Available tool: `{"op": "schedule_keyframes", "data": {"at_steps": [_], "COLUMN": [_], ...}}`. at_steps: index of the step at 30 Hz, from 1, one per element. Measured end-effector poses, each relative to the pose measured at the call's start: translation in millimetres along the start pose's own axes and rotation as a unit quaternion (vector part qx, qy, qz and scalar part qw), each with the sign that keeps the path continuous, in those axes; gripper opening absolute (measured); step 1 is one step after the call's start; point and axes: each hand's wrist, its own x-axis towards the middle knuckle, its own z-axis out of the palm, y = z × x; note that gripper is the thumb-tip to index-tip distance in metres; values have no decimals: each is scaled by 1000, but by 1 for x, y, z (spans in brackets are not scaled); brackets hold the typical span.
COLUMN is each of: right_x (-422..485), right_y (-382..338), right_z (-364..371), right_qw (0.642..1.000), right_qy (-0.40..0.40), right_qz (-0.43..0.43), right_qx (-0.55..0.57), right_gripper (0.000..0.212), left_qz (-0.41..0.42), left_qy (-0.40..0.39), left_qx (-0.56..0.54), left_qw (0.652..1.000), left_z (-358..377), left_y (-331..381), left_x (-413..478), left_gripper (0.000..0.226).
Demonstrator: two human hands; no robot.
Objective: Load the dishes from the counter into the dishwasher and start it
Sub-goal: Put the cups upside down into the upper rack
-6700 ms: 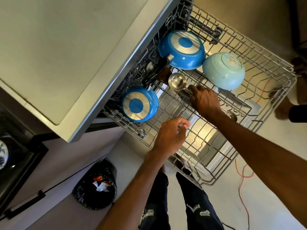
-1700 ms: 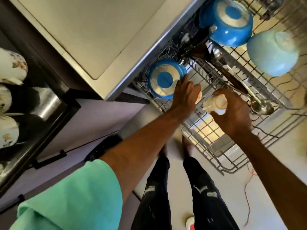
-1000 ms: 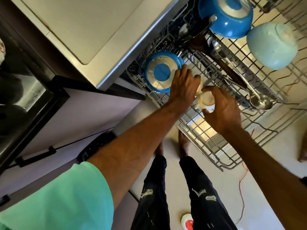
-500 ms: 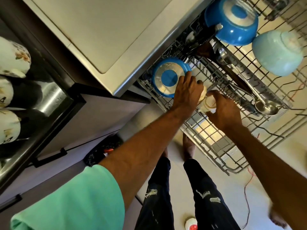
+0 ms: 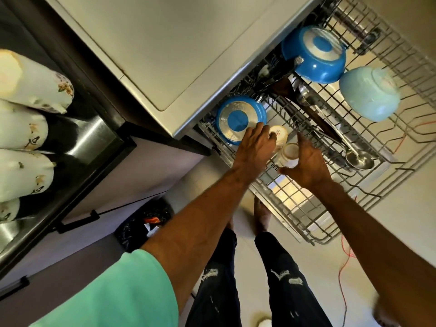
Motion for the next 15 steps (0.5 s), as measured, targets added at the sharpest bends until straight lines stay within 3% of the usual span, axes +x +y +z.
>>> {"op": "schedule_keyframes", "data": {"at_steps": [3,7,11,15], "right_x": [-10,-34,-64,-101], "right_y": [-16,-45,-99,-170], "right_z": [-14,-31,-48,-69], "right_qw": [1000,999,992,989], "right_qy": [4,15,59,78], "right_qz": [-5,-17,-97,-92], "right_qx": [8,23,52,90], "right_gripper": [111,100,62,43], "left_qz": [-5,-12,-50,-83], "left_qy": [13,36,71,108], "left_qx": [-21,-28,-95,-95], "left_qw": [1000,999,992,986], "left_z": [-17,-61,-121,-172], "left_y": [-4,0,-3,-19], "left_x": [-19,-54,-106,-164], "left_gripper": [40,36,38,34]}}
